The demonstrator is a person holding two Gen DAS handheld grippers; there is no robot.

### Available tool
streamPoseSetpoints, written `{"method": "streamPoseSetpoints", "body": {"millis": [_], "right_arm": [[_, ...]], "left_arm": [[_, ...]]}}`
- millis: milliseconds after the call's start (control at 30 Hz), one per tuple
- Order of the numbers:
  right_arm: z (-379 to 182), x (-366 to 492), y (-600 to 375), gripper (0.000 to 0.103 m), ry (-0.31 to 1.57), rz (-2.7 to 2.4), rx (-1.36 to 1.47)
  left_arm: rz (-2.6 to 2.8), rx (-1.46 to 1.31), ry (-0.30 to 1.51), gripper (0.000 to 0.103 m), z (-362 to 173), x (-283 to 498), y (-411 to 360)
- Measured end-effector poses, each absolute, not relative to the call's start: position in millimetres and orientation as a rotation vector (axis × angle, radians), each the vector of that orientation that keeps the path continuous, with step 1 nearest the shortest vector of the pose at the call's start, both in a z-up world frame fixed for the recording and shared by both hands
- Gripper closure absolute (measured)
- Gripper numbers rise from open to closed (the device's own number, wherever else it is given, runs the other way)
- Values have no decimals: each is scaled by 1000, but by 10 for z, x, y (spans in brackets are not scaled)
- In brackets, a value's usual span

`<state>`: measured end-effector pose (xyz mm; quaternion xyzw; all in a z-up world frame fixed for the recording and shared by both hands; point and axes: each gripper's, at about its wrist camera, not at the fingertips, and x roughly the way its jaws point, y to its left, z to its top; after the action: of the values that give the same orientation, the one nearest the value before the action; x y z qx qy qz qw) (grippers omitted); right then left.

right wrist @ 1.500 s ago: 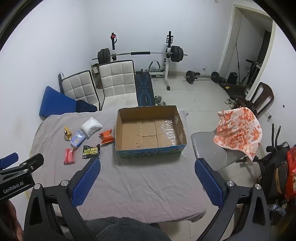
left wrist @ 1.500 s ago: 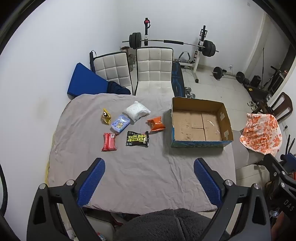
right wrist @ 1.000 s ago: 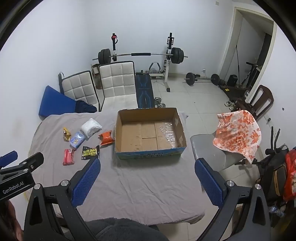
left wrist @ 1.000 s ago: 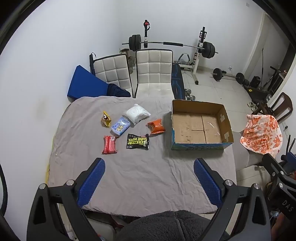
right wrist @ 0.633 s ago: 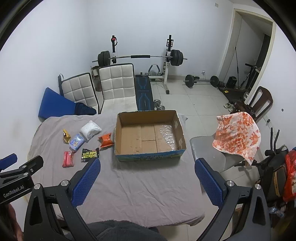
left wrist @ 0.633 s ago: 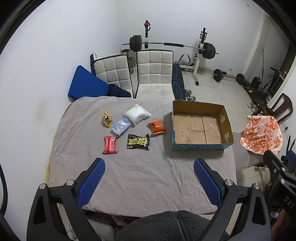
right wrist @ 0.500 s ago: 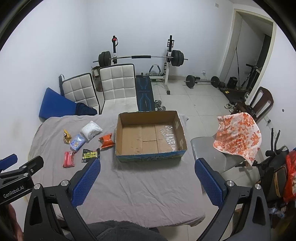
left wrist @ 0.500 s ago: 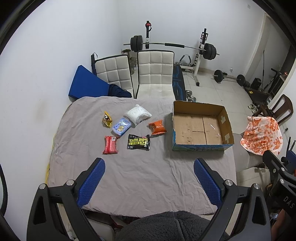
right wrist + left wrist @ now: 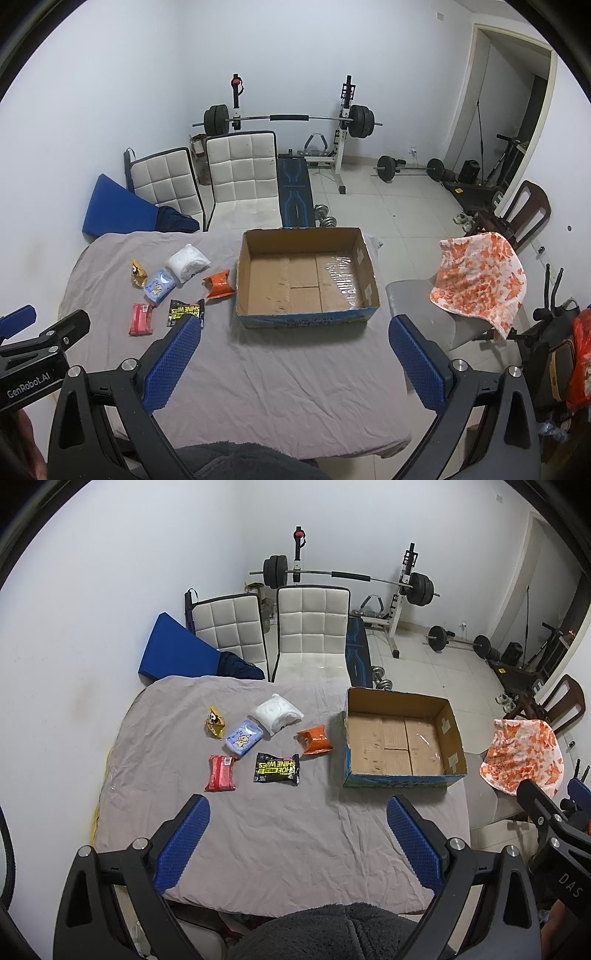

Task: Organize soft objects

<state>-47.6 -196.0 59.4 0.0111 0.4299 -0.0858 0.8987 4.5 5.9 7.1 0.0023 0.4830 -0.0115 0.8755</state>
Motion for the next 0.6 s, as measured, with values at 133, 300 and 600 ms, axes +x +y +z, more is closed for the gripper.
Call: {"method": "streamPoseSetpoints", "body": {"millis": [133,300,600], "right_arm": [[602,-470,-1965,0,888,-176,26],[608,-473,-1968,0,882,-176,23],[638,-468,-1980,0,872,-180,25]], "left_arm": [[-29,3,1008,5,85,40,60],[-29,6,1003,5,108,23,33],[-29,-7,1007,5,116,28,46]]}}
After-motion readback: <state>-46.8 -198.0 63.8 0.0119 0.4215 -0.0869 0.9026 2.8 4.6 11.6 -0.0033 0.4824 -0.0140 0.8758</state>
